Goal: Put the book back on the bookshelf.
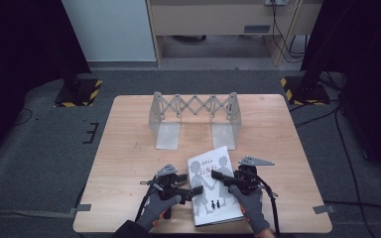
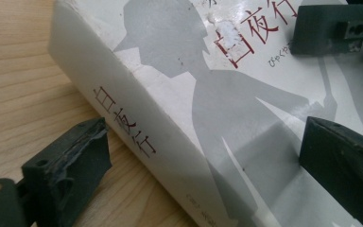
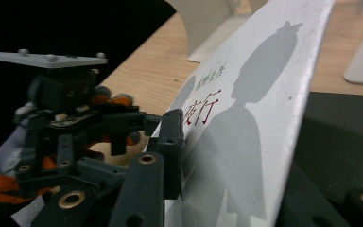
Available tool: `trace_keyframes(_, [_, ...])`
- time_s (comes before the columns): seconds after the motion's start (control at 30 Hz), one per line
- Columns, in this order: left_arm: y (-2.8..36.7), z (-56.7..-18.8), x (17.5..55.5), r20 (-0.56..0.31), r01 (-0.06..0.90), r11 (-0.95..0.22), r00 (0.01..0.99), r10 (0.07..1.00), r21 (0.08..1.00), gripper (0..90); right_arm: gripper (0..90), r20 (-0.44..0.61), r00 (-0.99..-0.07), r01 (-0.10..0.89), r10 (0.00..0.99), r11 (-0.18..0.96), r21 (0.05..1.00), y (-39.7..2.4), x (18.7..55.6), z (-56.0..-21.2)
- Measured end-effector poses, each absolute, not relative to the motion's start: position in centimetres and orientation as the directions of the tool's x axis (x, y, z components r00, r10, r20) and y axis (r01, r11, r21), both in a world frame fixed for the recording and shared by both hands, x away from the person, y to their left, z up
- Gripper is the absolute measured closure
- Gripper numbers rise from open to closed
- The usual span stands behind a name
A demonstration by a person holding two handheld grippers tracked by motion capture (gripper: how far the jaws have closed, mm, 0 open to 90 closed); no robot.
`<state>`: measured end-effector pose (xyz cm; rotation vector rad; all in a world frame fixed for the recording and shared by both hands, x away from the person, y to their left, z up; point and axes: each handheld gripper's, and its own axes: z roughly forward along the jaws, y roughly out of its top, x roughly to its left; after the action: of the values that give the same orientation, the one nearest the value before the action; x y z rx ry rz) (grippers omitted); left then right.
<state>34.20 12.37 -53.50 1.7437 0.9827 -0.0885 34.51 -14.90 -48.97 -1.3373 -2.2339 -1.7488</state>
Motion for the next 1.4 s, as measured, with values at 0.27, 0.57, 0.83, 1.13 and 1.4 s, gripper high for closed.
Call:
trace_keyframes(0.27, [12.7,-53.3,34.3,-0.527,0.643,-0.053,0.670,0.524,0.764,0.0,73.6,0.454,-0.700,0.549,0.551,0.009,0.836,-15.0,33.9,-48.4])
trace_keyframes(0.57, [12.4,-53.6,34.3,-0.575,0.673,-0.048,0.666,0.475,0.738,0.0,74.1,0.461,-0.722,0.547,0.516,0.018,0.837,-15.2,34.1,-48.4])
trace_keyframes(0.83, [12.2,-54.2,34.8,-0.611,0.723,-0.059,0.622,0.489,0.688,0.2,69.4,0.508,-0.669,0.620,0.543,0.030,0.784,-15.4,35.1,-49.5])
trace_keyframes(1.13, [12.0,-54.5,34.8,-0.615,0.737,-0.060,0.603,0.509,0.673,1.5,50.0,0.424,-0.665,0.615,0.615,0.127,0.779,-15.3,35.5,-49.5])
trace_keyframes(1.4, [12.1,-54.5,34.7,-0.592,0.727,-0.068,0.606,0.532,0.683,6.1,27.5,0.304,-0.646,0.576,0.700,0.185,0.796,-15.7,35.6,-50.3])
